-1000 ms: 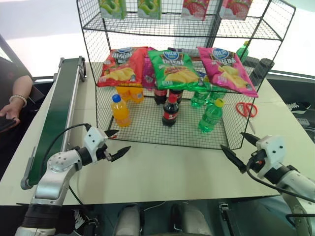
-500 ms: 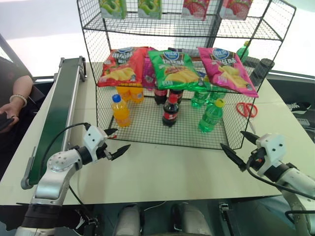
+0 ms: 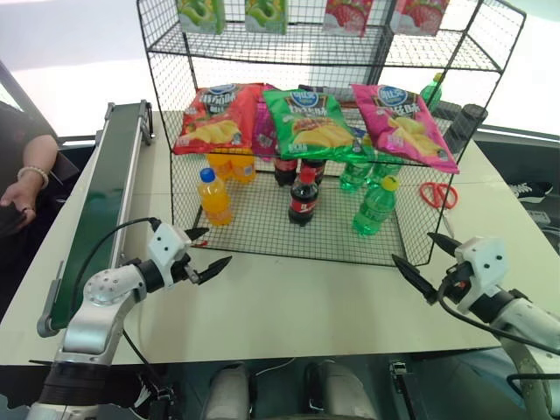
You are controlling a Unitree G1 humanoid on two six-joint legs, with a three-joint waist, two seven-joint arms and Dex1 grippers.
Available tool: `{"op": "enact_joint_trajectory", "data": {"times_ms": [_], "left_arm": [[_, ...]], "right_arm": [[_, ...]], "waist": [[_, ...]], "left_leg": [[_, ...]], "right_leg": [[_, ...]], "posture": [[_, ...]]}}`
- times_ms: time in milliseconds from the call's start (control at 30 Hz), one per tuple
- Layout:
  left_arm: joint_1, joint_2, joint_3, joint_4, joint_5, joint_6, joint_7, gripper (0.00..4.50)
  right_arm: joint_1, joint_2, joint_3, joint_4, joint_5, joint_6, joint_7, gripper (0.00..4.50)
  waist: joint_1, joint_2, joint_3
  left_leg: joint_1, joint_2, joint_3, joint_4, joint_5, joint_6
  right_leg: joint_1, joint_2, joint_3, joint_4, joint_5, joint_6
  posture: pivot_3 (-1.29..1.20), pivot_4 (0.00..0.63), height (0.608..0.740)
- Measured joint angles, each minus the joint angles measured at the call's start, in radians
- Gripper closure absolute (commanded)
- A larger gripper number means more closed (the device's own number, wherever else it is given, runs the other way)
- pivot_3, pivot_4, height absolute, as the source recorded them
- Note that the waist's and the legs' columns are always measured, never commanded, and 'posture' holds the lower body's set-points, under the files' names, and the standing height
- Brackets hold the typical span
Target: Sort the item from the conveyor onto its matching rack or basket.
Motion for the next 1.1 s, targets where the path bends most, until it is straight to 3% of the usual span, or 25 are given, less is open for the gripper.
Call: {"op": "enact_joint_trajectory", "data": {"times_ms": [1100], "left_arm": [[-0.01, 0.0, 0.0, 0.001, 0.001, -0.003, -0.003, 0.0]], "right_arm": [[0.0, 0.0, 0.008, 0.008, -0.01, -0.01, 0.0, 0.05]], "waist": [[0.0, 0.0, 0.0]], "left_leg": [[0.0, 0.0, 0.0, 0.003, 0.0, 0.0]], "right_leg": [[0.0, 0.0, 0.0, 0.001, 0.0, 0.0]], "posture": [[0.0, 0.15, 0.735]]}}
